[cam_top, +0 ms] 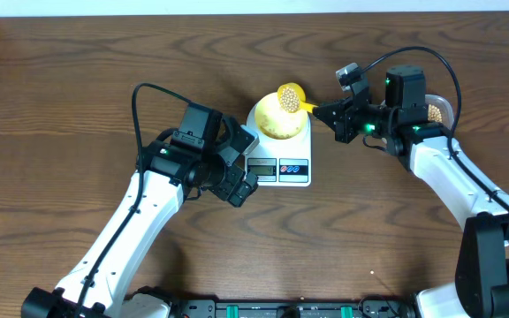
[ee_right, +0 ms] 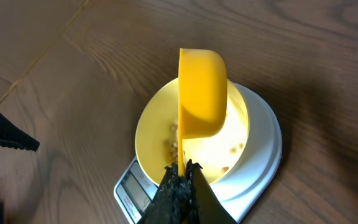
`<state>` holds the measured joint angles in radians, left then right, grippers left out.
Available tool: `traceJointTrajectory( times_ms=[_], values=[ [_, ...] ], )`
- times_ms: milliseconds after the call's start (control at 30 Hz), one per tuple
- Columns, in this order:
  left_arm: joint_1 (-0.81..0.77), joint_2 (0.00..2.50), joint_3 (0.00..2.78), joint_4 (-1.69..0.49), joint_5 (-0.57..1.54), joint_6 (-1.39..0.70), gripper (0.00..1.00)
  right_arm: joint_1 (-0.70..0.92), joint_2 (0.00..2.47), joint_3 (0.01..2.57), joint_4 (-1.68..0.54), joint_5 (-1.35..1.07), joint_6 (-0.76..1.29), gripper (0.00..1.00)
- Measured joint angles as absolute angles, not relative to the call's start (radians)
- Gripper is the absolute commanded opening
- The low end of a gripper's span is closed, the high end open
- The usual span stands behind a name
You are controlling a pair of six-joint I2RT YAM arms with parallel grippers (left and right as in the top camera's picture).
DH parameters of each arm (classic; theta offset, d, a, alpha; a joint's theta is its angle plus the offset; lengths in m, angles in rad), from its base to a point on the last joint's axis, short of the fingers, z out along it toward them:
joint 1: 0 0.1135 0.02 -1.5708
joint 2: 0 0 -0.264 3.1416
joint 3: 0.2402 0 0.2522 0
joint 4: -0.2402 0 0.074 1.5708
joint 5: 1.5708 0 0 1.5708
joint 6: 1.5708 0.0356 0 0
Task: Scoop item into bowl and weigh 50g on scale
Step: 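Tilt the scoop over the yellow bowl to pour soybeans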
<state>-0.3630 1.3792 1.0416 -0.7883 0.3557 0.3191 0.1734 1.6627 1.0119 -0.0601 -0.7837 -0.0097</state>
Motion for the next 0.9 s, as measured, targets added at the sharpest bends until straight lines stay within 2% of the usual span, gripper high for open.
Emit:
traceJointTrajectory(
  times_ms=[900],
  values=[
    [-0.363,1.379,1.042,-0.788,0.356,0.319,0.94,0.183,1.662,1.012,-0.068,-0.761,-0.099,0.01]
  ],
)
